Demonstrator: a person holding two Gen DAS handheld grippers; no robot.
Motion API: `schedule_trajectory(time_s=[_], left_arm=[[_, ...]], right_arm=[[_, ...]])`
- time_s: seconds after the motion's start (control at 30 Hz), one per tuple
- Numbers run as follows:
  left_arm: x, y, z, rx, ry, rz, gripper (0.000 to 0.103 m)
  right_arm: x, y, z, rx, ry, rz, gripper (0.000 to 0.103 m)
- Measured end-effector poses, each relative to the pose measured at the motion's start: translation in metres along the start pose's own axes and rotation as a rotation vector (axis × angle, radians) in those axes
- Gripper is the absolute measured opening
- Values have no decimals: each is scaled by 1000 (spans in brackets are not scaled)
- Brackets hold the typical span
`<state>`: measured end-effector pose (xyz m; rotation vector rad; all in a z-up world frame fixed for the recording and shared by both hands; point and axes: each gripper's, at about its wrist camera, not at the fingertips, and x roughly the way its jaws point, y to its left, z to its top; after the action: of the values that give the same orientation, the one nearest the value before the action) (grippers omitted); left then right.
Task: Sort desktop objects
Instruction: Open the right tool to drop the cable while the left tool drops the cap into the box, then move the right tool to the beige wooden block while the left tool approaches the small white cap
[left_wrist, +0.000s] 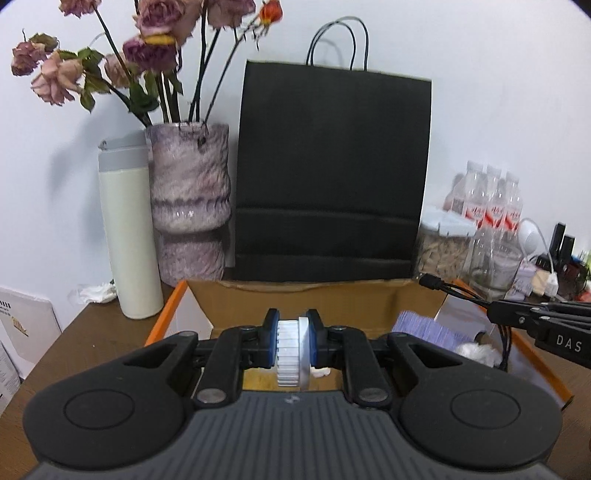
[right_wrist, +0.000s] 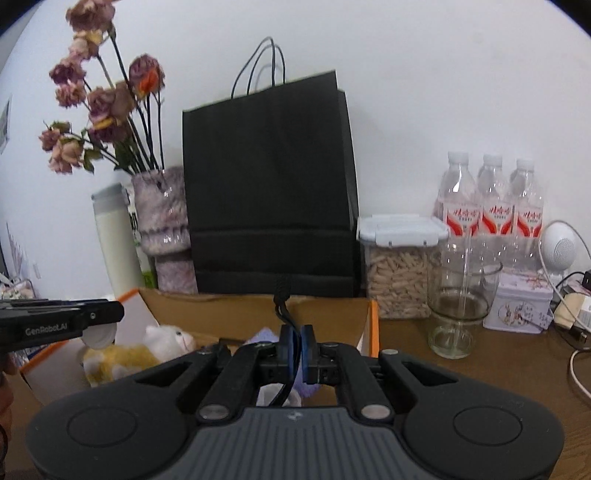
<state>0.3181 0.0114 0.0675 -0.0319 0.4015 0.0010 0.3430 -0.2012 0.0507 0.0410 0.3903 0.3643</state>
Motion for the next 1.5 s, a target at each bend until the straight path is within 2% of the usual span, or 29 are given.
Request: schedule_trajectory(time_s=[0.17, 0.4, 0.53, 0.57, 0.63, 0.67, 0.7, 0.77, 0.83, 0.87, 0.9, 0.97, 1.0, 1.1, 1.27, 1.5], left_arm=[[9, -5, -10, 25, 31, 9, 16], [10, -8, -14, 35, 32, 24, 16], [11, -5, -14, 20, 31, 38, 18], [10, -5, -14, 18, 29, 41, 21], [9, -5, -14, 14, 24, 44, 37], [8, -5, -14, 9, 15, 48, 49], [7, -5, -14, 7, 9, 51, 54], [5, -5, -12, 7, 0, 49, 61], [3, -5, -12, 1, -9, 54, 79], [2, -5, -11, -5, -16, 59, 90], [0, -4, -11, -12, -27, 62, 96], [-3, -3, -10, -25, -44, 64, 103], [-5, -3, -9, -29, -54, 69, 103], [-6, -2, -9, -34, -58, 77, 103], [-8, -2, -12, -38, -48, 83, 103], [-25, 1, -15, -50, -84, 79, 103]], right_arm=[[3, 4, -7, -17, 25, -11, 3], [8, 9, -13, -42, 65, -22, 4], [10, 10, -14, -32, 88, -28, 10], [9, 10, -14, -33, 87, -31, 10], [8, 10, -13, -25, 83, -30, 20], [7, 9, -13, -17, 79, -21, 31], [5, 8, -12, -5, 73, -11, 43], [3, 6, -11, 14, 62, 10, 50], [1, 6, -10, 23, 53, 17, 56], [0, 6, -9, 25, 49, 19, 64], [-1, 7, -9, 26, 44, 21, 73], [-3, 8, -8, 23, 34, 22, 85], [-4, 8, -8, 23, 29, 22, 93], [-6, 10, -8, 18, 23, 25, 103], [-9, 17, -10, -9, 14, 5, 103], [-27, 24, -18, -47, 0, -19, 103]])
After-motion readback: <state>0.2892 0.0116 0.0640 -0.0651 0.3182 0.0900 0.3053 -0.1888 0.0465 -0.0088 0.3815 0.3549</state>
